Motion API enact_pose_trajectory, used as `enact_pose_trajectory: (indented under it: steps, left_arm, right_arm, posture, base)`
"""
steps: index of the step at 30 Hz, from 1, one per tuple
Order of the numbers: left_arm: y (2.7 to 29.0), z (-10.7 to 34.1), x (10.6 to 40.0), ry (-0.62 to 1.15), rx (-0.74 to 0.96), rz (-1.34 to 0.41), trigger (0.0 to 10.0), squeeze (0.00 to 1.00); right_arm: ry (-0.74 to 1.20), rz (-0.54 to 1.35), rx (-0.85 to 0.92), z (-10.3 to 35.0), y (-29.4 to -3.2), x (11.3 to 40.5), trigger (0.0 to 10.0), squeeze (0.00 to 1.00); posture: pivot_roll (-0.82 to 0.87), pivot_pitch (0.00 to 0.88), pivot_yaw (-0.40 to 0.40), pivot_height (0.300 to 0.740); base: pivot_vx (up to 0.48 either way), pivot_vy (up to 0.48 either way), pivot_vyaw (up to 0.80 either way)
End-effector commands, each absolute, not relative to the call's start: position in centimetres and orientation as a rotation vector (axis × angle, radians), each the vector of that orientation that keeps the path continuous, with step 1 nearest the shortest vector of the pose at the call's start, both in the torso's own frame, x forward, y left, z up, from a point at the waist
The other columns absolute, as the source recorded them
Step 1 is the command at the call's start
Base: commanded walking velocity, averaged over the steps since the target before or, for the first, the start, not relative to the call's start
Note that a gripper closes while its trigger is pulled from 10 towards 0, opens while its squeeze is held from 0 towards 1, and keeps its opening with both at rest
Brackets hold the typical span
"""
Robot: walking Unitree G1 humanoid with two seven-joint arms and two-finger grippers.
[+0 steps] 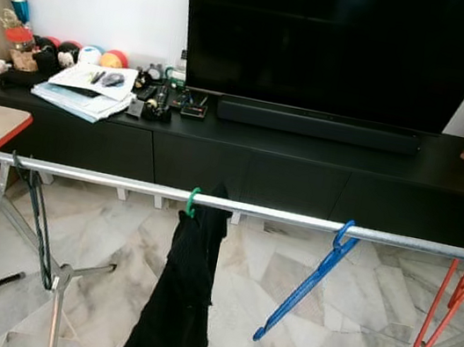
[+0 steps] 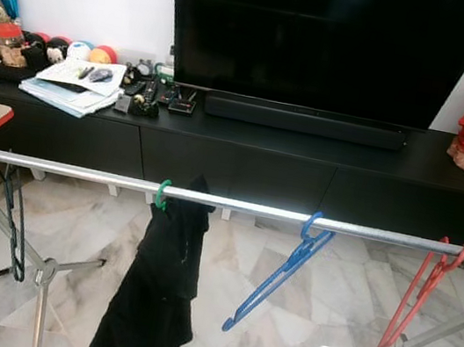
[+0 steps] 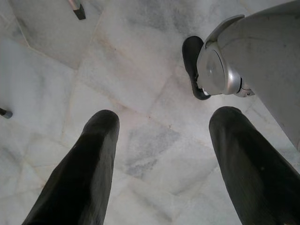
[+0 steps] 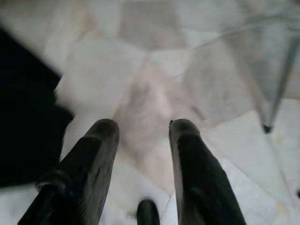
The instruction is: Hang hanger
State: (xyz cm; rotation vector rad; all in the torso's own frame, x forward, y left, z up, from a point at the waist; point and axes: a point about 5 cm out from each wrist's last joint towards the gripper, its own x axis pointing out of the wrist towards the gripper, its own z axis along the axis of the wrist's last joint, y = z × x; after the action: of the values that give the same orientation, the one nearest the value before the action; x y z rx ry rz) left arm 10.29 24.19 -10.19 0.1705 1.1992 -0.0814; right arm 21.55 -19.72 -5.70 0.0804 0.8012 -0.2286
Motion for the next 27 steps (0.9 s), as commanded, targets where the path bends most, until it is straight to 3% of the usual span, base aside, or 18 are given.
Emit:
enact_pose_trajectory:
  steps: [1, 8, 27]
  left_arm:
    - [24.4, -10.2, 10.0, 1.212, 0.179, -0.076, 10.0, 0.00]
    - [24.4, -10.2, 10.1, 1.203, 0.180, -0.068, 10.0, 0.00]
    - [24.4, -10.1, 10.3, 1.196, 0.175, -0.069, 10.0, 0.00]
  right_arm:
    - [0.876, -0.150, 0.046, -6.9, -18.9, 20.3, 10.0, 0.00]
    - [0.993, -0.147, 0.033, -8.7, -18.8, 17.7, 10.0, 0.00]
    - [1.022, -0.146, 0.052, -9.6, -19.0, 15.6, 10.0, 0.00]
  posture:
    - [0.06, 0.000, 0.028, 0.740]
    - [0.06, 0.000, 0.032, 0.740]
    - [0.06, 0.000, 0.033, 0.740]
  base:
    - [0.000, 0.000, 0.00]
    - [0.000, 0.000, 0.00]
    - [0.000, 0.000, 0.00]
